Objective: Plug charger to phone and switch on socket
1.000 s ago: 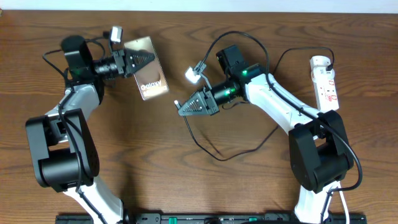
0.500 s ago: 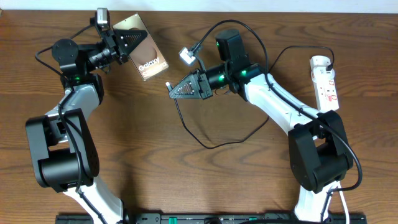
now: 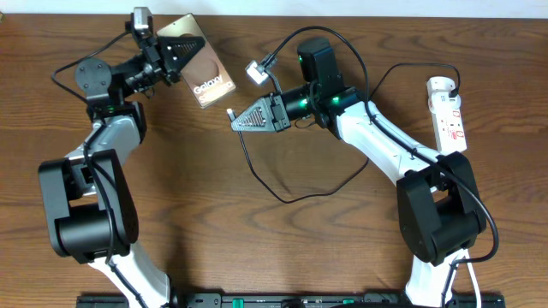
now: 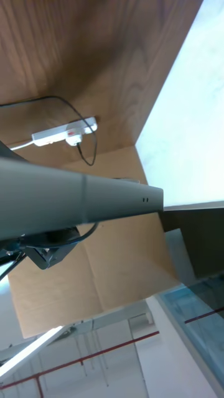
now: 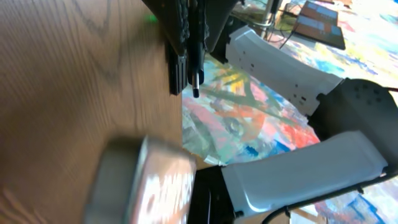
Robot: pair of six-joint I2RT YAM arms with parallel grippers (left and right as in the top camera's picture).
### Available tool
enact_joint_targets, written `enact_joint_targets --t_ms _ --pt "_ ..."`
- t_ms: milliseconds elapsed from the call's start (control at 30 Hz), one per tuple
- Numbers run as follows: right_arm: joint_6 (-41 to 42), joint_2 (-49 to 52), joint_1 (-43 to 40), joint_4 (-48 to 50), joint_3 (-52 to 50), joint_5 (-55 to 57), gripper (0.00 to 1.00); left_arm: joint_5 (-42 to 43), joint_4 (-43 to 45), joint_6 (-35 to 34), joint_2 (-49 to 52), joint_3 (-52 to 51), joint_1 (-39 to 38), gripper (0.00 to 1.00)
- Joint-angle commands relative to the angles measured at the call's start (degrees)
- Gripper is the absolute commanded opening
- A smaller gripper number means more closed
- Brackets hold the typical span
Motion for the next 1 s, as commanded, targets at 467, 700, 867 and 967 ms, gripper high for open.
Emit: enact_joint_targets --t_ms 467,700,867,967 --pt "3.87 -0.24 0.28 2.34 0.66 -0.46 0.01 1.70 0.94 -1.09 -0.72 0.74 -1.29 0.07" --pt "3.82 -0.24 0.28 2.34 0.66 -0.44 0.01 2.49 0.94 -1.73 -0.72 0.74 -1.29 0.07" --pt "3.82 -0.24 0.28 2.34 0.66 -0.33 0.01 1.44 0.94 -4.22 -0.72 0.74 -1.29 0.07" --pt "3.85 -0.24 0.31 2.29 0.63 0.04 0.01 1.25 0.94 -4.57 -0.72 0.74 -1.29 0.07"
